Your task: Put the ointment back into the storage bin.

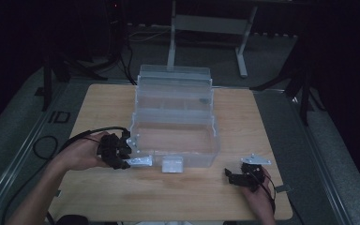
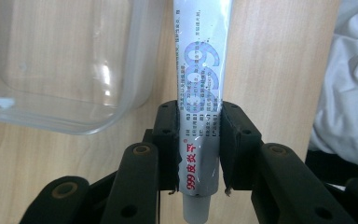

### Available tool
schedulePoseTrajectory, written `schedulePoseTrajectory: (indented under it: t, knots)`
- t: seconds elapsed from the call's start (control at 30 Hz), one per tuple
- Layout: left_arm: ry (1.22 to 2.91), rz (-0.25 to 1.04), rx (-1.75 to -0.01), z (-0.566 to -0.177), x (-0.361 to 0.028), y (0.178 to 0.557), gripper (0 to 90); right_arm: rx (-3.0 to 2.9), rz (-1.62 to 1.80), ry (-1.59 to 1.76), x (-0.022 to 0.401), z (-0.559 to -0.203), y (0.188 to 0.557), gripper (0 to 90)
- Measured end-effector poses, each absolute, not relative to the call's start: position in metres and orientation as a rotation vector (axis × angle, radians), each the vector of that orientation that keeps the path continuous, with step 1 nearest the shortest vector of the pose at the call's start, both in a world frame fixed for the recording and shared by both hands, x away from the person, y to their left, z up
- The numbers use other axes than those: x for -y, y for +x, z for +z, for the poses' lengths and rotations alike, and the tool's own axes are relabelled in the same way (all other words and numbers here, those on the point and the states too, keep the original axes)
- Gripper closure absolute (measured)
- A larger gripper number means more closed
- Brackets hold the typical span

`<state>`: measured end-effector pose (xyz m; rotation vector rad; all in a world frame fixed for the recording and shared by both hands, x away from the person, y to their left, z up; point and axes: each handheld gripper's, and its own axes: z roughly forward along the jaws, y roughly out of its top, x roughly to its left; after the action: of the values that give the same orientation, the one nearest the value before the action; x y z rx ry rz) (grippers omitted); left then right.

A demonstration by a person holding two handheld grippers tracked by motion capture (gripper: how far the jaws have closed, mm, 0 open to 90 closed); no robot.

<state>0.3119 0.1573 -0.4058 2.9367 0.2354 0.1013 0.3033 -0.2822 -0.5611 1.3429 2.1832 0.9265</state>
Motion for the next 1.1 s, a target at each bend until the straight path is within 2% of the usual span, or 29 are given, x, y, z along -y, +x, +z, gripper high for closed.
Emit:
schedulePoseTrajectory:
  t: [1.1]
  knots:
    - [2.949,0.221,-0.158,-0.369,-0.146,0.34,70.7,-2.183,0.926,1.341,0.282,-0.561,0.303,12.8]
